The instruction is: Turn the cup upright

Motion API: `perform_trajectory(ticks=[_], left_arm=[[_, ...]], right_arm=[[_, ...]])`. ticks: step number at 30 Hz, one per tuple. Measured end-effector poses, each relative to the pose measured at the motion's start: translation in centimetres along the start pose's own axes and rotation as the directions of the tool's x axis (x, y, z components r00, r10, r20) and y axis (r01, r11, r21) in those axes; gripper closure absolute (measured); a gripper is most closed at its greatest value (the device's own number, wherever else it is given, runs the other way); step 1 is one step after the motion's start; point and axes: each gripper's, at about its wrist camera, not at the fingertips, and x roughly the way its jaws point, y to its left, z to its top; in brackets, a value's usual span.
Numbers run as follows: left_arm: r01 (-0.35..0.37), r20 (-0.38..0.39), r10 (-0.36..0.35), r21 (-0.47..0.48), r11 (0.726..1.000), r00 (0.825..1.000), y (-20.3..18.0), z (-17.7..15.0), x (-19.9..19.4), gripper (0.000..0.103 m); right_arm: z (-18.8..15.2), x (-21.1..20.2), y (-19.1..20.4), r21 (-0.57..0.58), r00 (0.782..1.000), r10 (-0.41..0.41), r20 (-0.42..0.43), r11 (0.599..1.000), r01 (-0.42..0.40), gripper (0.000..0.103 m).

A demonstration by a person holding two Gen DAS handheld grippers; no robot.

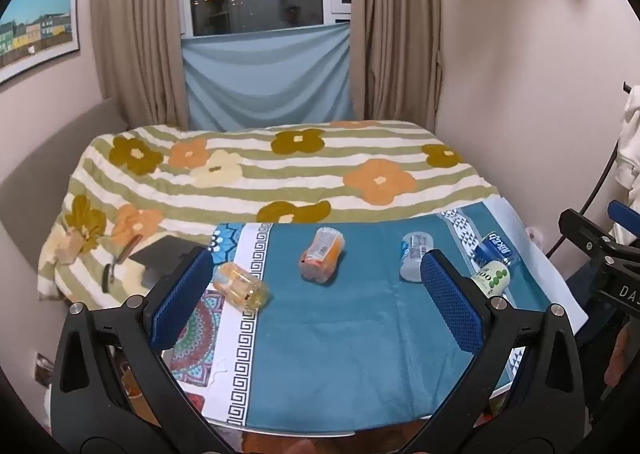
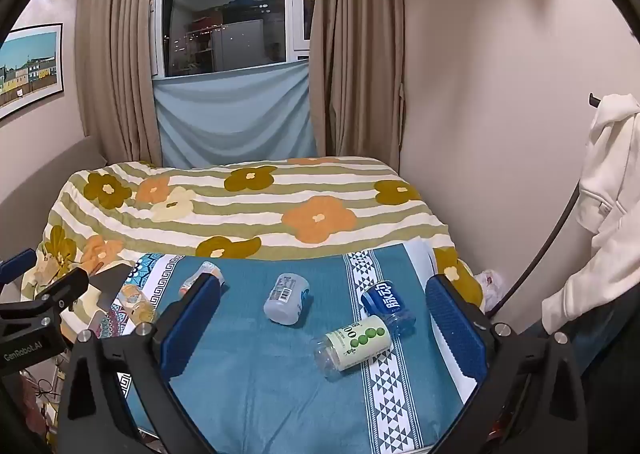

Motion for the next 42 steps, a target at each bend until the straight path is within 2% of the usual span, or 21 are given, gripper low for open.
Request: perform_trajectory(ticks=[2, 3, 42], left_arm=[[0.000, 0.010, 0.000, 0.004, 1.000, 1.000, -0.3, 0.1, 0.0, 0.000], [0.015, 0.002, -0.015, -0.028, 0.999, 1.000, 0.3, 0.0, -0.1, 0.000], [0.009, -0.001, -0.009, -0.032, 0.999, 1.000, 0.2, -0.2, -0.9, 0.000]], right_arm=[[0.0, 0.0, 0.0, 0.000, 1.000, -0.001, 0.002, 1.000, 0.001, 0.001], [0.0, 0.0, 0.0, 0.000, 1.000, -0.001, 0.002, 1.000, 0.001, 0.001], [0.1, -1.0, 0.3, -0.002, 1.000, 0.015, 0.012, 1.000, -0.015, 0.001]])
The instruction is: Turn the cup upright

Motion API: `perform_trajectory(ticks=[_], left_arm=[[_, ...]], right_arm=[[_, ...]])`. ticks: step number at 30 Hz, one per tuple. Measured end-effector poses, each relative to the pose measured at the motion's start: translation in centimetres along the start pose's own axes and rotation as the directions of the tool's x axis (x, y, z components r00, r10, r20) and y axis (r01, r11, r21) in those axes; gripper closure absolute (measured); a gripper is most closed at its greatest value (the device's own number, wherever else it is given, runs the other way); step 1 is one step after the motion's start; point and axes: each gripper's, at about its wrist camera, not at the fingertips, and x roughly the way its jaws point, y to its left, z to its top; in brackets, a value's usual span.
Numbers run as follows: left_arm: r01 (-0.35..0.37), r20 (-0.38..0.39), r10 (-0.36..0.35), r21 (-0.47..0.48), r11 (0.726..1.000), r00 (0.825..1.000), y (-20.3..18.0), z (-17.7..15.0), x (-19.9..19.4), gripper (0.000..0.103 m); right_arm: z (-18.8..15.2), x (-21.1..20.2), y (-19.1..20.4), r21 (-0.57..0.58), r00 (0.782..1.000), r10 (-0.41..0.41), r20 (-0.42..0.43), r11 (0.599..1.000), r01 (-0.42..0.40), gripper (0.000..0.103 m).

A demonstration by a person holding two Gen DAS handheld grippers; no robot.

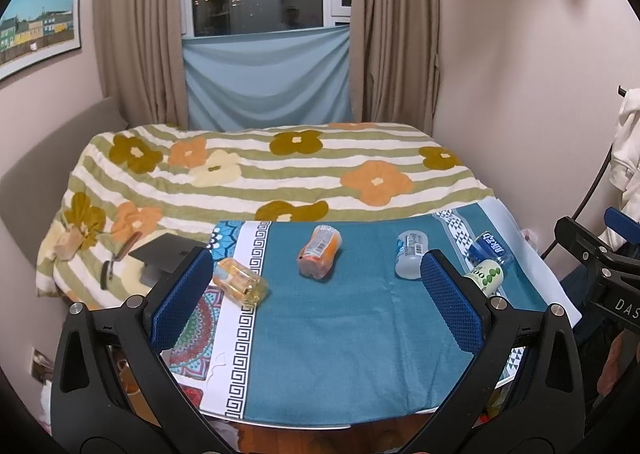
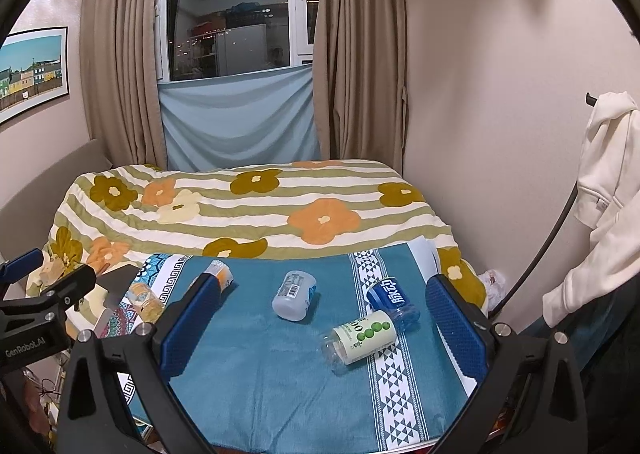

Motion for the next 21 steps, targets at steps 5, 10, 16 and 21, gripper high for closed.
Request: perform_trajectory(ticks=[5, 10, 16, 21], left_arm=[[-0.001, 0.002, 0.001, 0.000, 1.000, 1.000, -0.2, 0.0, -0.1, 0.000], [-0.003, 0.006, 0.003, 0.002, 1.000, 1.000, -0.3, 0.1, -0.2, 0.000], [-0.009, 0.016, 0.009, 0.002, 1.000, 1.000, -1.1, 0.5, -0.6, 0.000], [-0.006, 0.026, 0.006, -0.004, 1.000, 1.000, -0.6, 0.2, -0.8, 0.000]], right_arm=[[0.0, 0.0, 0.0, 0.000, 1.000, 0.002, 0.002, 1.000, -0.002, 0.001], [-0.1, -0.1, 0.0, 0.000, 1.000, 0.003, 0.004, 1.000, -0.003, 0.001], [0.0, -0.4, 0.2, -0.001, 1.000, 0.009, 0.007, 1.000, -0.009, 0.001], [0.1, -0.6, 0.4, -0.001, 1.000, 0.008, 0.011, 1.000, -0.008, 0.001]])
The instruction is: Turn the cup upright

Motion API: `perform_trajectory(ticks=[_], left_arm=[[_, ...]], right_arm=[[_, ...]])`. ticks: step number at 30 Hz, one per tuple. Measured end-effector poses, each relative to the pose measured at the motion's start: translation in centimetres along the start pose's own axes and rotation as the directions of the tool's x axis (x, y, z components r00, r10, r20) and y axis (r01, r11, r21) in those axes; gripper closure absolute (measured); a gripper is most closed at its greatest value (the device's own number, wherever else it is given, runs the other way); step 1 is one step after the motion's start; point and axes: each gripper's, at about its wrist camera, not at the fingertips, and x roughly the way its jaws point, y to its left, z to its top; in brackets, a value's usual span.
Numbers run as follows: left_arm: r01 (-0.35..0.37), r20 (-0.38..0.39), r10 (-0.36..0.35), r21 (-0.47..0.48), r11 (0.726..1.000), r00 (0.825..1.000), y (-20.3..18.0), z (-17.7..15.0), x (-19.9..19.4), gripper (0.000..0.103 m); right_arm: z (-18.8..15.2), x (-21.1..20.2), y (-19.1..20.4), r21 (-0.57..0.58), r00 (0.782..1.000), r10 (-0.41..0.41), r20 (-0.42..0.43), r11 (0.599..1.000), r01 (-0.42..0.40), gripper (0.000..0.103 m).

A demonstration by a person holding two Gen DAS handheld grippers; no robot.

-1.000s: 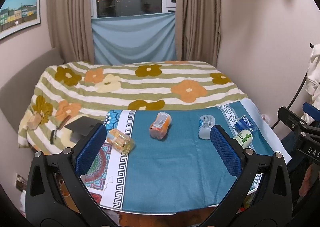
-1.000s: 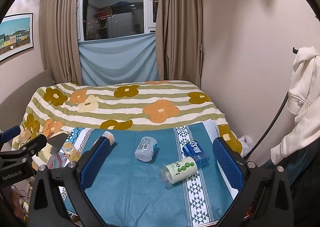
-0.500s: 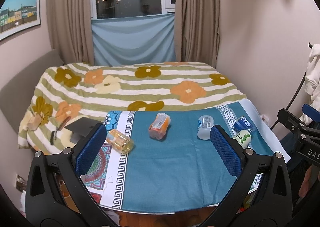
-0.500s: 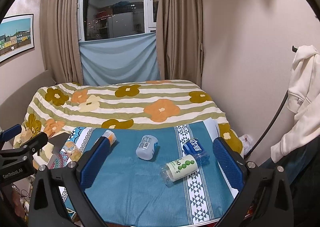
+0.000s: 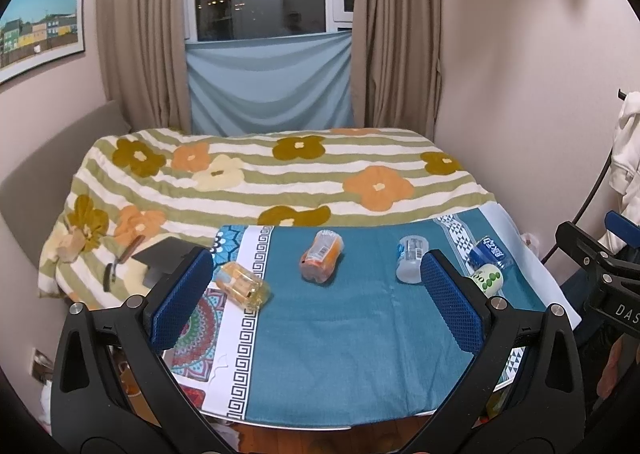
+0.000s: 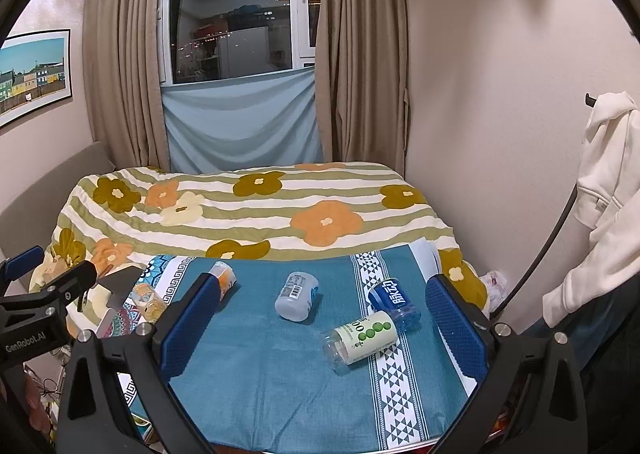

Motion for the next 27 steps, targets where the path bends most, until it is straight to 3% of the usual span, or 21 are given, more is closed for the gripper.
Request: perform_trajectory(ticks=[27], left_arm=[[-0.004, 0.001, 0.004, -0.006, 1.000, 1.000, 0.83, -0.25, -0.20, 0.000]], right_arm=[[0.00, -0.09, 0.13, 0.004, 1.000, 0.005, 0.001, 1.000, -0.005, 0.001]])
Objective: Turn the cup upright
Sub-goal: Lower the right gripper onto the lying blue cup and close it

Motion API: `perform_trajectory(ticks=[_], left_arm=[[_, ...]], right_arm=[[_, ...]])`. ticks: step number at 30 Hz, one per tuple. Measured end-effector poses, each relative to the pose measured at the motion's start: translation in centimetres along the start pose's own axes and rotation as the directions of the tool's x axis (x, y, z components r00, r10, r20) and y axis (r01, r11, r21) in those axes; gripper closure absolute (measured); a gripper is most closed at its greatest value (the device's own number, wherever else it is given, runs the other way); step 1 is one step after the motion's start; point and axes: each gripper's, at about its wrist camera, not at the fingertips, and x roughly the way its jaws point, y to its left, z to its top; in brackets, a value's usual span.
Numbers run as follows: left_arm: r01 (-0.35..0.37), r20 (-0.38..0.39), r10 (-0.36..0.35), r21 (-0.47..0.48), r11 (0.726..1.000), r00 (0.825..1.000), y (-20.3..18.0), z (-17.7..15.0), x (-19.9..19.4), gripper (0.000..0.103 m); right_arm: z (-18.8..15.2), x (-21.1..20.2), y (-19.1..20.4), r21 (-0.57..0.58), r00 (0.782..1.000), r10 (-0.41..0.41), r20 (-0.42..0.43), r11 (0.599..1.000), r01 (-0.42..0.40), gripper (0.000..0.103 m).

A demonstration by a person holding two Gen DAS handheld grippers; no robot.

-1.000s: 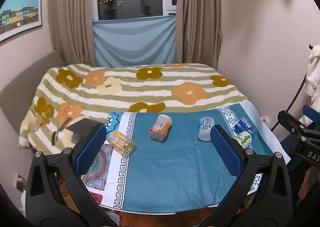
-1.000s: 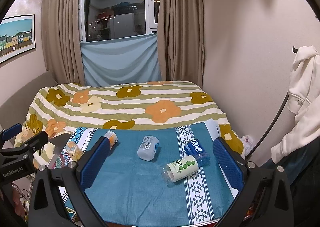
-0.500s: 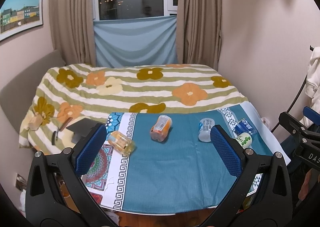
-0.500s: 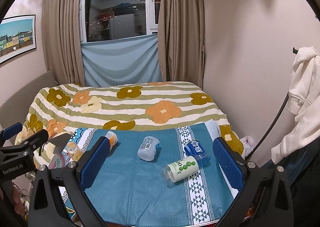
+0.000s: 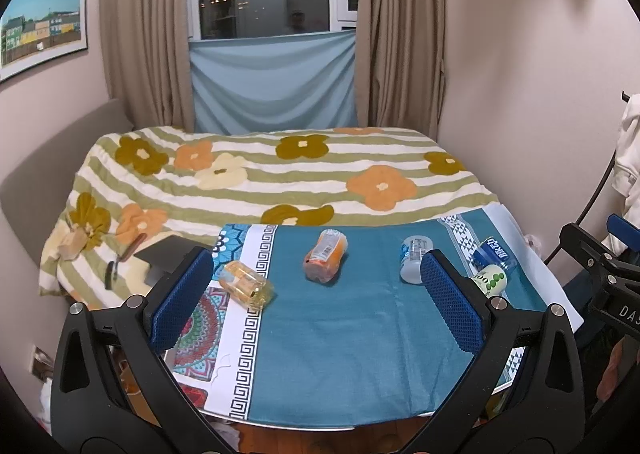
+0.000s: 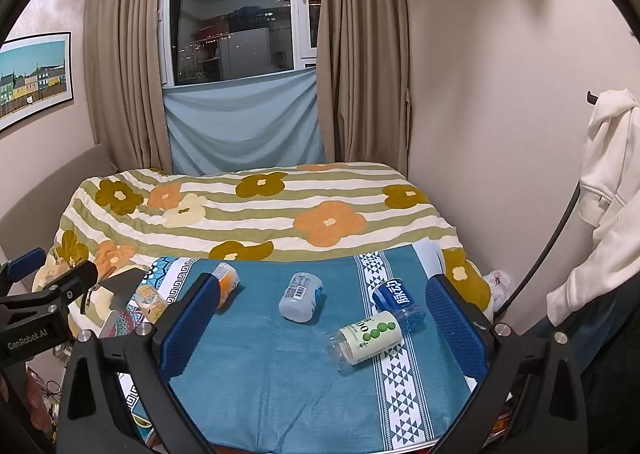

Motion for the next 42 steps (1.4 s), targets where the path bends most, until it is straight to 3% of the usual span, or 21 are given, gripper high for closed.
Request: perform_trajectory(ticks=[7, 13, 22, 27, 30, 34, 39, 42], left_arm=[[0.000, -0.003, 0.000, 0.003, 1.000, 1.000, 0.1, -0.1, 0.2, 0.000], [0.018, -0.061, -0.017, 0.024, 1.000, 0.998, -0.4, 0.0, 2.1, 0.000], [0.027, -0.168, -0.020, 0.038, 0.999, 0.986, -3.8, -0.4, 6.9, 0.000], [0.021, -0.230, -0.010, 0.046, 0.999, 0.973, -6.2, -0.9, 10.2, 0.000], [0.019, -0.255, -0.007, 0.043, 0.999, 0.967, -7.4, -1.2, 12.0, 0.000], [0.002, -0.306, 0.013, 0.047, 0.999, 0.952, -8.4, -2.0, 14.7, 0.000], [-0.015, -0.372, 0.028, 0.038, 0.999, 0.928, -9.5, -3.7, 17.5, 0.000], [-0.019, -0.400, 0.030, 0.033, 0.999, 0.916, -10.0, -4.3, 18.9, 0.000]], right_arm=[[0.0, 0.0, 0.1, -0.002, 1.000, 0.001, -0.001, 1.000, -0.001, 0.001], [-0.1, 1.0, -0.1, 0.007, 0.998, 0.003, -0.056, 1.000, -0.003, 0.001], [-0.1, 7.2, -4.5, 0.000, 0.981, 0.017, -0.194, 1.000, -0.018, 0.001], [-0.5, 12.5, -8.2, -0.038, 0.956, 0.041, -0.290, 0.998, -0.054, 0.001], [-1.0, 16.0, -10.1, -0.053, 0.933, 0.066, -0.354, 0.994, -0.090, 0.001], [-1.9, 21.3, -12.2, -0.033, 0.877, 0.128, -0.463, 0.986, -0.161, 0.001], [-3.4, 27.3, -13.7, 0.025, 0.775, 0.205, -0.598, 0.971, -0.237, 0.003], [-3.8, 29.8, -14.3, 0.036, 0.728, 0.222, -0.648, 0.964, -0.263, 0.005]])
